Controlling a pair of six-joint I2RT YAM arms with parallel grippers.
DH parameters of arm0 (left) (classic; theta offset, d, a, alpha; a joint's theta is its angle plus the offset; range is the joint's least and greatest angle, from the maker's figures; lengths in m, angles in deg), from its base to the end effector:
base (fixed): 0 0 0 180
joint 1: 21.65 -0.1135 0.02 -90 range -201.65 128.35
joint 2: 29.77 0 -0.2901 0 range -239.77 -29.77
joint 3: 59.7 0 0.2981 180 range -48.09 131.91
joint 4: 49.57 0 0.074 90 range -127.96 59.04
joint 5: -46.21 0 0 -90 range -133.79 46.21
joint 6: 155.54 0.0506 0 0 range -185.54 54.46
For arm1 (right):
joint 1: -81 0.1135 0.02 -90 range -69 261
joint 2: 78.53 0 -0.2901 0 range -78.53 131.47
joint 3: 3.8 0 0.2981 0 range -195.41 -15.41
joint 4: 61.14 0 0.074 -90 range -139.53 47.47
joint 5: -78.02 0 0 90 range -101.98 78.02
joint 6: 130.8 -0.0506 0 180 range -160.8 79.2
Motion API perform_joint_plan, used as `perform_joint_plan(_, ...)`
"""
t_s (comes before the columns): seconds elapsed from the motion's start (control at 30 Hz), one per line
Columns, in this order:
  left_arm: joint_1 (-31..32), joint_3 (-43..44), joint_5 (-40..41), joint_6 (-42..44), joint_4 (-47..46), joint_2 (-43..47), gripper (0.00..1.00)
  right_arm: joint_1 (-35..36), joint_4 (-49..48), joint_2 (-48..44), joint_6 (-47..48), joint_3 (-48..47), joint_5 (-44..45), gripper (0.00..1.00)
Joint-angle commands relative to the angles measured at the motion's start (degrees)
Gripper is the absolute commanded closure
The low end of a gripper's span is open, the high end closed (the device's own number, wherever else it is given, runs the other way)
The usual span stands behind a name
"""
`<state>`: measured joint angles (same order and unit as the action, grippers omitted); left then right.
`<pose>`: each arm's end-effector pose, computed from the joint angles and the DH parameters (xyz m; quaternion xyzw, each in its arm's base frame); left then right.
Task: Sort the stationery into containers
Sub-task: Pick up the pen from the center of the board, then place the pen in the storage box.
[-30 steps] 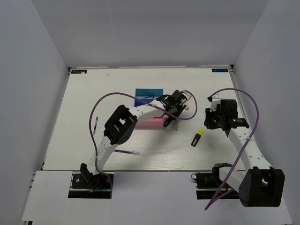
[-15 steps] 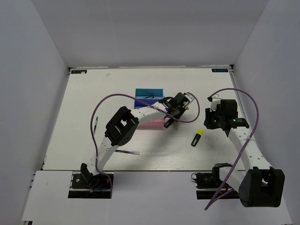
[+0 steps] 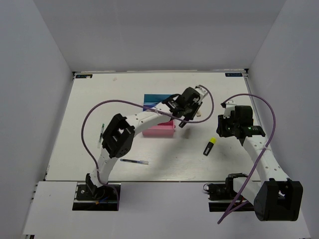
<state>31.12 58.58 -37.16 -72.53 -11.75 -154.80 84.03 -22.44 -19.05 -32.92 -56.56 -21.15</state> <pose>0.3502 -0.4512 0.2288 0.3376 0.8571 -0.1458 0.3608 0.2549 0.0216 0.2402 -0.1179 0.9153 0.0579 0.3809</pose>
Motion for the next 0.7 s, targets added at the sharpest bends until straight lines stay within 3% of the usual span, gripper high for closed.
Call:
perform_joint_plan(0.0, -1.9, 1.1, -0.9, -1.4, -4.0, 10.5, 1.00, -0.1, -0.5, -1.2, -0.2, -1.9, -0.5, 0.67)
perform_joint_plan(0.2, -9.0, 0.0, -4.8, 0.5, -4.3, 12.5, 1.00, 0.0, -0.4, -1.2, -0.2, -1.8, -0.9, 0.67)
perform_joint_plan(0.47, -20.9, -1.7, -19.7, 12.9, -7.8, 11.5, 1.00, 0.0, -0.5, -0.7, -0.1, -1.8, -1.0, 0.67)
perform_joint_plan(0.5, -21.4, -2.0, -25.9, 14.2, -9.0, 11.2, 1.00, -0.1, -0.5, -0.7, -0.1, -1.8, -1.0, 0.67)
perform_joint_plan(0.57, -23.5, -7.9, -28.9, 17.6, -12.6, 12.4, 1.00, -0.1, -0.5, -0.4, -0.1, -1.7, -1.0, 0.67)
perform_joint_plan(0.6, -23.9, -8.9, -32.3, 19.4, -17.2, 13.1, 1.00, -0.1, -0.5, -0.2, 0.0, -1.7, -0.9, 0.67)
perform_joint_plan(0.67, -25.3, -9.4, -35.1, 21.7, -18.0, 12.6, 1.00, 0.0, -0.5, 0.3, -0.1, -1.7, -0.9, 0.66)
